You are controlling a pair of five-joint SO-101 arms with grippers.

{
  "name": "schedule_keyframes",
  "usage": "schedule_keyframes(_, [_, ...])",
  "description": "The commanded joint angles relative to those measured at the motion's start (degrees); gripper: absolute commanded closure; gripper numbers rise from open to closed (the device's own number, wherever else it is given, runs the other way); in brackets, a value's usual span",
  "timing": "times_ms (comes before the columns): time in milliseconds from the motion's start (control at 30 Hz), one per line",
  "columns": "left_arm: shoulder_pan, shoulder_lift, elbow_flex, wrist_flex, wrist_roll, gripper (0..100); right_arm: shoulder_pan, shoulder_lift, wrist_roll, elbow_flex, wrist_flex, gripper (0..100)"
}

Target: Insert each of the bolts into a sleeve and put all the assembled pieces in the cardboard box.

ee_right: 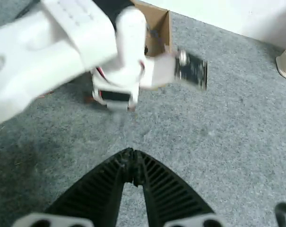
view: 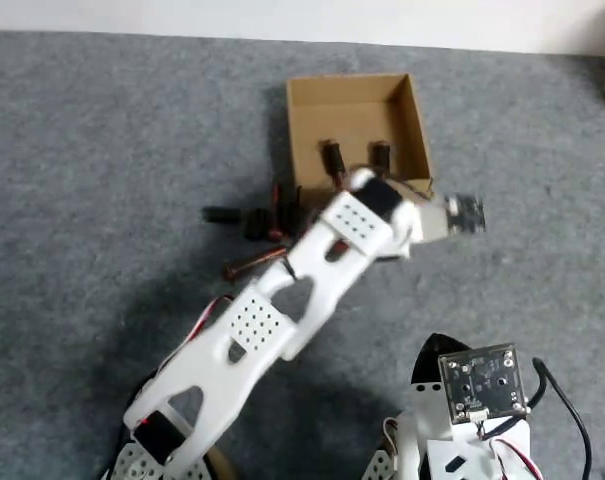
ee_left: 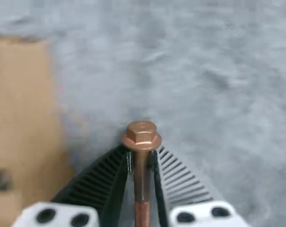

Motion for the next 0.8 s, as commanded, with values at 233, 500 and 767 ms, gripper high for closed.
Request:
schedule_keyframes(233, [-5.23, -7.96, -10.68, 4.66, 18.73, 99, -0.31, -0.84, 0.18, 0.13, 0.84, 99.3])
schedule_keyframes(500, [-10.77, -14.46, -9.98, 5.45, 26.9, 99, -0.31, -0.75, 0.18, 0.13, 0.84, 99.3])
schedule_keyframes(767, [-11.12, -25.89, 6.29, 5.27, 27.69, 99, -0.31, -0.75, 0.18, 0.13, 0.84, 99.3])
